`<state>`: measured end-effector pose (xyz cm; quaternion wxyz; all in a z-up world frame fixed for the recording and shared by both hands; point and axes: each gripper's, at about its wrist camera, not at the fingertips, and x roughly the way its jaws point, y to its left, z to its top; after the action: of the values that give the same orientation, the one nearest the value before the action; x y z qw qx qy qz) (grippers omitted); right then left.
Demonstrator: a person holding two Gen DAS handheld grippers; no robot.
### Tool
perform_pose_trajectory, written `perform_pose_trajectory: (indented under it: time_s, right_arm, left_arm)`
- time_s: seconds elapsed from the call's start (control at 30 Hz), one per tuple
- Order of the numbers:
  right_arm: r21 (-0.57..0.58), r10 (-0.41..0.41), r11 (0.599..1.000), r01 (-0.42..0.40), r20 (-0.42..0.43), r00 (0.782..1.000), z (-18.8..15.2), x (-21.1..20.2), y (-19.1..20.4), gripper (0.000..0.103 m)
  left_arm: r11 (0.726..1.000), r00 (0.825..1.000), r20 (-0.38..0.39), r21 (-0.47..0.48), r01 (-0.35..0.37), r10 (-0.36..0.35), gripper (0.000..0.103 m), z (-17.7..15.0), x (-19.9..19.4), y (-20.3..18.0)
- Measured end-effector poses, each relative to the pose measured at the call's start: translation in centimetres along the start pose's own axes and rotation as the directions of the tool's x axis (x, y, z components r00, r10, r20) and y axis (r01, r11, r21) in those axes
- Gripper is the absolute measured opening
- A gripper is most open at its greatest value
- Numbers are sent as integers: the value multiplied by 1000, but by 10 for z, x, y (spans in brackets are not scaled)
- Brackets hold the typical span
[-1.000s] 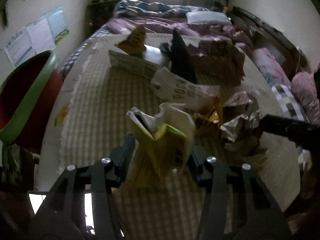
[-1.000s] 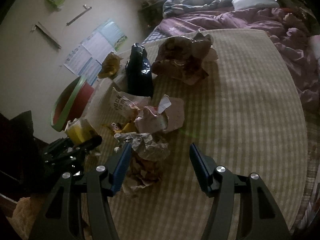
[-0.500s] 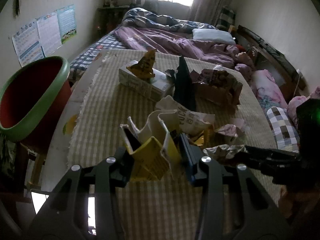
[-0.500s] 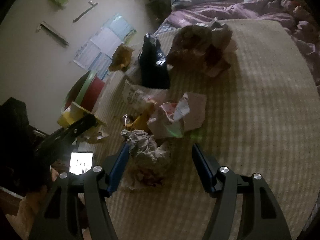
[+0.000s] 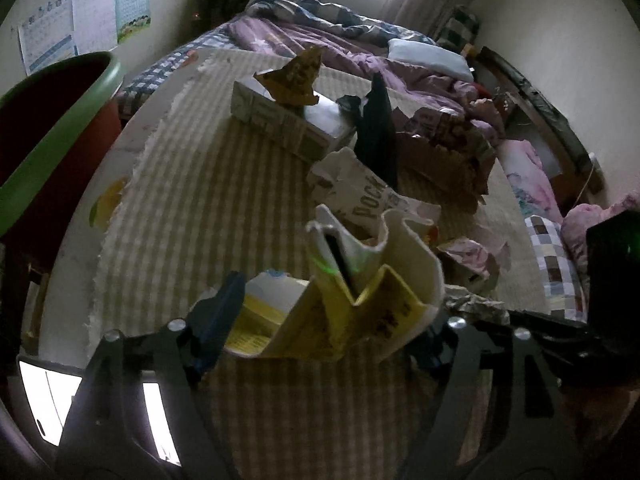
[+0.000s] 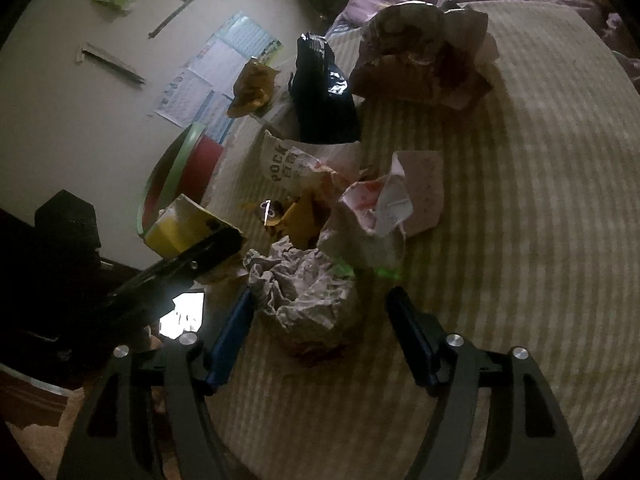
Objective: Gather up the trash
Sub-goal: 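Grasp the yellow paper bag with the left gripper while the right grasps crumpled grey paper, then carry both items over the red basin and open both grippers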
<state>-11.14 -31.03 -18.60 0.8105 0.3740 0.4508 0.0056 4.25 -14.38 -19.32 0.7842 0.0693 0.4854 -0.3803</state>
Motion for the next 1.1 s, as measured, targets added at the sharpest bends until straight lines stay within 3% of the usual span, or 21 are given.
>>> perform_pose_trajectory:
  time_s: [0.13,0.2,0.3,0.57,0.73,0.9,1.1]
  right_arm:
    - [-21,-4,1000,4,-12,1000,-1,1,2,67]
    - [-37,-2,999,2,-19,1000,-2,3,6,53]
    - [-56,-6,998,5,-16,1000,1,7,15,46]
    - [-143,30,989,-21,60,998,11,-13,54,45]
    - [-209,-27,976,60,157,987,23,-22,77,45]
    - [-234,-79,963,131,217,973,40,-14,94,45]
    - [-280,-76,950,138,222,972,54,7,118,46]
  left_arm:
    - [1000,1000,2,18,-3,3,70,0,-1,-2]
    - [999,1000,10,32,1,-1,55,1,-3,-5]
    - [998,999,38,65,-11,9,47,3,-10,-12]
    - [998,987,160,55,-38,29,47,20,-47,-8]
    - [995,973,213,20,-94,88,47,32,-68,7]
    - [986,963,215,-60,-155,165,47,39,-82,39]
    - [974,940,255,-88,-210,226,47,42,-105,66]
